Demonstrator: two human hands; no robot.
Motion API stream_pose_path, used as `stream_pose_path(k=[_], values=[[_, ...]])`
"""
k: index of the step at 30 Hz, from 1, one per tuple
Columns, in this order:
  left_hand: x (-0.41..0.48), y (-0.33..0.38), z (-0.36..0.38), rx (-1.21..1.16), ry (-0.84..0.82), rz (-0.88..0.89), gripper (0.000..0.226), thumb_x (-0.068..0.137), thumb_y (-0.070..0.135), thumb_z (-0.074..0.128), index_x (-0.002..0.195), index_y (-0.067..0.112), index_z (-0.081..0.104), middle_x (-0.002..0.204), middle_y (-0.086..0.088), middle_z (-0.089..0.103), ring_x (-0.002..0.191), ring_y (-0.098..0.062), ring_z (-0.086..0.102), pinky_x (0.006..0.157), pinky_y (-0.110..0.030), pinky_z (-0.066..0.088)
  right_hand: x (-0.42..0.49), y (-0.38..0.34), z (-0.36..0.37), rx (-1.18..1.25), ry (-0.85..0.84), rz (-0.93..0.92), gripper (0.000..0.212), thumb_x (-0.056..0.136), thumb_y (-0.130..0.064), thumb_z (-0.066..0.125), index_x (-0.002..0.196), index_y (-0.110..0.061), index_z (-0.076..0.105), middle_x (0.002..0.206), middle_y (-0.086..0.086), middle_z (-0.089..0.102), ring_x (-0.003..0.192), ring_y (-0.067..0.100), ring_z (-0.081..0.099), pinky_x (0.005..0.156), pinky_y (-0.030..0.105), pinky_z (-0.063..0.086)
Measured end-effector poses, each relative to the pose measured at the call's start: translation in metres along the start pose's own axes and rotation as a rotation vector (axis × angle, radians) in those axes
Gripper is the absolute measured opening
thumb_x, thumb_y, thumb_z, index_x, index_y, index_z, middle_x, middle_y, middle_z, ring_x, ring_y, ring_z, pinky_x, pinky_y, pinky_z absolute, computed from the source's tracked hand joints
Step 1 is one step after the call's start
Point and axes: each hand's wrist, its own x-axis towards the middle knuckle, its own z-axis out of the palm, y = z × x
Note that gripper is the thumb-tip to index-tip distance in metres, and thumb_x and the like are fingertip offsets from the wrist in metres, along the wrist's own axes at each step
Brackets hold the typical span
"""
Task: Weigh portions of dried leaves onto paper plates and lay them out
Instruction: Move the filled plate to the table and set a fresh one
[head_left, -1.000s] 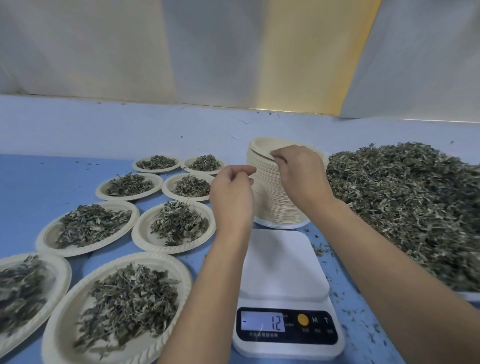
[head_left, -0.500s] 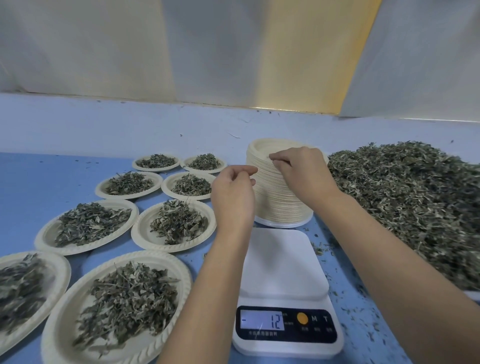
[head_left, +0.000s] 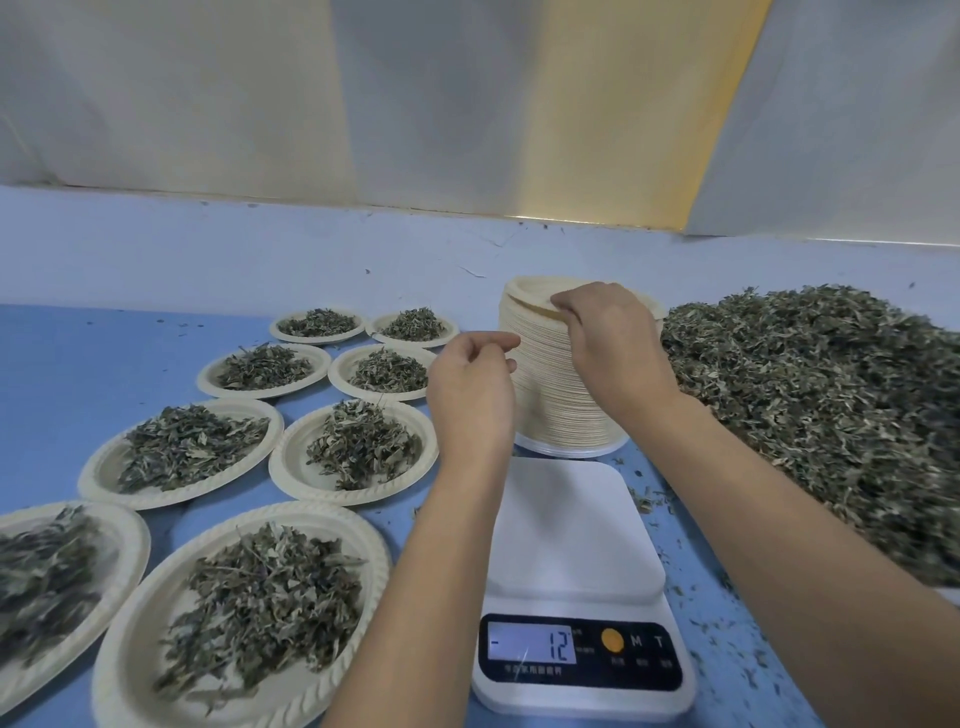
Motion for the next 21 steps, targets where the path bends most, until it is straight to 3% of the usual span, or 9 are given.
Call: stream_pose_path(k=[5,9,12,15,18,21], values=[[0.002,0.002,0.000,-0.052,0.013,-0.017,0.026,0.090,0.004,0.041,0.087,0.016,0.063,0.091,0.003,0.066,0.074,-0.009,0.062,0.072,-0.023,0.046,-0.010,-0.012,-0.008,0.052,0.217,-0.142,0.025,0.084,0.013,0.053,0.102,0.008,0.068,0.096,0.021,0.069,0.088,0.039,0.063,0.079,0.033,0.041],[0.002,0.002,0.000,-0.082,0.010,-0.013,0.016,0.096,0.018,0.047,0.098,0.012,0.062,0.090,0.000,0.068,0.072,-0.011,0.064,0.080,-0.031,0.050,-0.025,-0.029,-0.009,0.107,0.320,-0.285,0.027,0.076,0.020,0.056,0.097,0.011,0.069,0.092,0.021,0.069,0.082,0.038,0.066,0.090,0.043,0.049],[0.003,0.003,-0.002,-0.157,-0.004,-0.050,0.025,0.096,0.031,0.051,0.092,0.008,0.061,0.084,-0.003,0.068,0.072,-0.014,0.067,0.070,-0.028,0.054,-0.039,-0.041,-0.008,0.166,0.309,-0.340,0.025,0.077,0.018,0.057,0.097,0.009,0.069,0.094,0.018,0.070,0.086,0.033,0.067,0.094,0.046,0.049],[0.006,0.005,-0.008,-0.189,0.043,-0.064,0.027,0.094,0.028,0.056,0.073,0.011,0.055,0.069,-0.006,0.060,0.066,-0.019,0.061,0.059,-0.027,0.053,-0.052,-0.049,-0.008,0.186,0.286,-0.381,0.019,0.080,0.012,0.062,0.096,0.006,0.071,0.093,0.014,0.071,0.085,0.031,0.068,0.094,0.046,0.049],[0.010,0.007,-0.015,-0.042,0.022,-0.023,0.033,0.091,0.017,0.056,0.060,0.008,0.048,0.054,-0.004,0.046,0.054,-0.019,0.046,0.060,-0.032,0.046,-0.058,-0.050,-0.018,0.308,0.189,-0.259,0.014,0.083,-0.005,0.064,0.092,-0.006,0.074,0.091,0.001,0.073,0.087,0.022,0.067,0.104,0.037,0.039],[0.010,0.012,-0.023,0.112,-0.132,-0.020,0.026,0.091,0.017,0.056,0.086,-0.008,0.061,0.069,-0.013,0.054,0.058,-0.019,0.051,0.056,-0.028,0.049,-0.059,-0.042,-0.035,0.453,0.238,0.012,0.019,0.084,-0.010,0.059,0.097,-0.011,0.073,0.099,-0.007,0.069,0.100,0.015,0.058,0.099,0.018,0.033]])
